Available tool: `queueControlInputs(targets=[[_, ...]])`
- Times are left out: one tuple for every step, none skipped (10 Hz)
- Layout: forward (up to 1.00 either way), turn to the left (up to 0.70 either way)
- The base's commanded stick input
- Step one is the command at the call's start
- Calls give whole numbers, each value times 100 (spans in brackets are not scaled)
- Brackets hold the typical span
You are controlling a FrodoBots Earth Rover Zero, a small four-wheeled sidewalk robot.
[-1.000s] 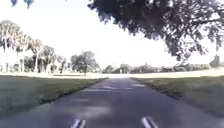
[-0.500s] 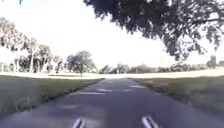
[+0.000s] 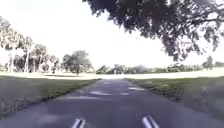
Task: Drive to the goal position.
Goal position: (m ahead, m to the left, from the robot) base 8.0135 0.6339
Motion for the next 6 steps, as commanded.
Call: queueControlInputs(targets=[[85,0],[85,0],[85,0],[85,0],[85,0],[85,0]])
